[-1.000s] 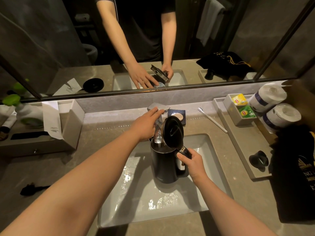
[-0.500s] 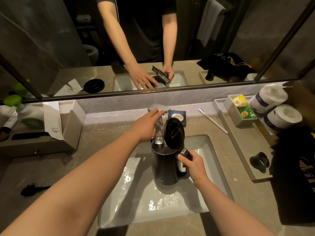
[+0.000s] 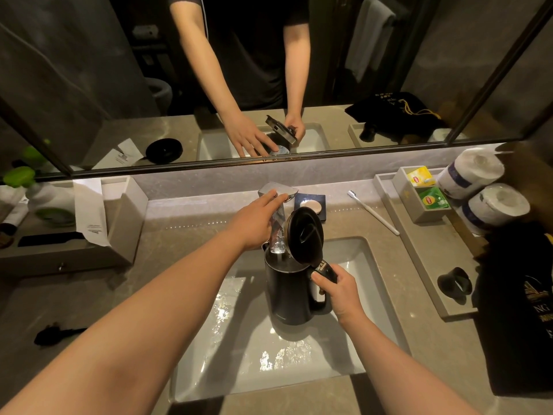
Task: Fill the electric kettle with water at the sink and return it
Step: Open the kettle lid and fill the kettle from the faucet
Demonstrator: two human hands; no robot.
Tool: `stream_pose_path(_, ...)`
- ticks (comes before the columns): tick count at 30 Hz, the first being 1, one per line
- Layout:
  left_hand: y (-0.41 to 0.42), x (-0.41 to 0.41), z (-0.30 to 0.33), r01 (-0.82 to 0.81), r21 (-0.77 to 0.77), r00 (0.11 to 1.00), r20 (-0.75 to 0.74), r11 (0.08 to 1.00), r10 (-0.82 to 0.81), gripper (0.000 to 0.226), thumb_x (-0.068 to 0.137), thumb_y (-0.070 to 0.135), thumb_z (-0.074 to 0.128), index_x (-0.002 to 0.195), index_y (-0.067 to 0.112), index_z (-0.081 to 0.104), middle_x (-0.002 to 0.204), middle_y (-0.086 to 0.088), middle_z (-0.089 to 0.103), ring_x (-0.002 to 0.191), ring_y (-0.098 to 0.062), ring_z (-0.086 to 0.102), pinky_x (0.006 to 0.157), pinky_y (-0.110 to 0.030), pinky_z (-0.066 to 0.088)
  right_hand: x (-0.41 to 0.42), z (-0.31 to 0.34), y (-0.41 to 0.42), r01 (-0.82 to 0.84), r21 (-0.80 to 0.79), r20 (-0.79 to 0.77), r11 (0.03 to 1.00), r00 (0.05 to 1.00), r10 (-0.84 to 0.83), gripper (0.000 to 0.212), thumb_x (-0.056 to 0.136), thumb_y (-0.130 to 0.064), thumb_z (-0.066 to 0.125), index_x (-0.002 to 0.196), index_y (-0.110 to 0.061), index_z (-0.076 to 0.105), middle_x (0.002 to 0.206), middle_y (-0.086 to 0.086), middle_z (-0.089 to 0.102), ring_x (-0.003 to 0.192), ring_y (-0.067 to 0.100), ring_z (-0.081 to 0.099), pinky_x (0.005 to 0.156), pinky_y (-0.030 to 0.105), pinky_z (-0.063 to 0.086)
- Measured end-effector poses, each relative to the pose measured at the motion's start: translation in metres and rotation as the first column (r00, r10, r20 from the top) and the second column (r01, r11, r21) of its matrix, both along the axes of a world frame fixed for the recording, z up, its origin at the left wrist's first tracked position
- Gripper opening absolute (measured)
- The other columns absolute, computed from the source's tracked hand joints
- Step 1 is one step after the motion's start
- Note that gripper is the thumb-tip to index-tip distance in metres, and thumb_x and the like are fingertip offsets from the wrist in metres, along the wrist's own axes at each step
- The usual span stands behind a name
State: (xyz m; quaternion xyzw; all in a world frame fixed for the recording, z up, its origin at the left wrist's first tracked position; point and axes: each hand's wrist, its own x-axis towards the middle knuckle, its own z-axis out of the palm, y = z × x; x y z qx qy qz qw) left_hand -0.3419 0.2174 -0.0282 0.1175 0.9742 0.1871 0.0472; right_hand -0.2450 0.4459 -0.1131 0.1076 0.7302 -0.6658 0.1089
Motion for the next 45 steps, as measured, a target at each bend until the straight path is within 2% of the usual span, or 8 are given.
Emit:
stream_pose_path(13,-0.001,0.0,0.002,0.004,0.003,1.0,0.012,1.0,-0.004,0.072,0.092,0.009,0.048,0.15,0.037,0.016,0.162,0.002,0.013,0.143,-0.026,0.024,0.109,-0.042,0.032,-0.001,0.001,0.001,-0.005,-0.011,0.001,1.0,1.0,0.005,0.008,0.081,-0.021,0.076,0.081,-0.02,0.068,0.063,-0.017,0.066,0.071,0.014,0.06,0.063,0.026,0.048)
stream_pose_path(25,0.003,0.0,0.01,-0.003,0.022,1.0,0.019,1.0,0.002,0.07,0.091,0.008,0.05,0.15,0.032,0.021,0.161,0.004,0.017,0.143,-0.022,0.024,0.111,-0.041,0.032,-0.002,0.0,0.001,-0.013,-0.011,0.008,1.0,1.0,0.014,0.01,0.081,-0.019,0.076,0.085,-0.014,0.069,0.071,-0.006,0.066,0.073,0.016,0.061,0.066,0.031,0.05)
stream_pose_path(31,0.003,0.001,0.012,-0.004,0.02,0.999,0.04,1.0,0.003,0.073,0.091,0.006,0.049,0.15,0.034,0.019,0.161,0.005,0.014,0.143,-0.022,0.024,0.11,-0.041,0.034,-0.001,0.001,0.002,-0.016,-0.008,-0.004,1.0,1.0,0.016,0.024,0.071,-0.033,0.076,0.084,-0.014,0.069,0.066,-0.012,0.067,0.072,0.016,0.061,0.065,0.03,0.05)
stream_pose_path(35,0.002,0.002,0.012,-0.003,0.02,0.999,0.049,1.0,0.002,0.073,0.091,0.005,0.048,0.15,0.034,0.018,0.162,0.006,0.013,0.144,-0.021,0.024,0.109,-0.041,0.035,-0.001,-0.001,0.001,-0.026,-0.003,-0.014,1.0,1.0,0.026,0.024,0.069,-0.036,0.075,0.082,-0.017,0.068,0.063,-0.016,0.066,0.067,0.008,0.061,0.065,0.027,0.049)
stream_pose_path(42,0.003,0.003,0.012,0.003,0.016,0.998,0.07,1.0,-0.004,0.076,0.09,0.005,0.05,0.151,0.034,0.016,0.162,0.007,0.01,0.144,-0.021,0.023,0.109,-0.041,0.035,0.0,-0.004,0.002,-0.035,-0.015,-0.014,0.999,0.999,0.035,0.027,0.068,-0.035,0.076,0.083,-0.013,0.07,0.064,-0.011,0.066,0.064,0.004,0.06,0.066,0.028,0.049)
stream_pose_path(45,0.002,0.003,0.013,0.01,0.015,0.997,0.07,1.0,-0.011,0.077,0.09,0.002,0.048,0.152,0.034,0.016,0.162,0.008,0.01,0.144,-0.02,0.023,0.108,-0.04,0.035,0.001,-0.004,0.002,-0.035,-0.022,-0.016,0.999,0.999,0.034,0.034,0.067,-0.037,0.076,0.084,-0.009,0.069,0.066,-0.006,0.065,0.066,0.009,0.059,0.067,0.032,0.049)
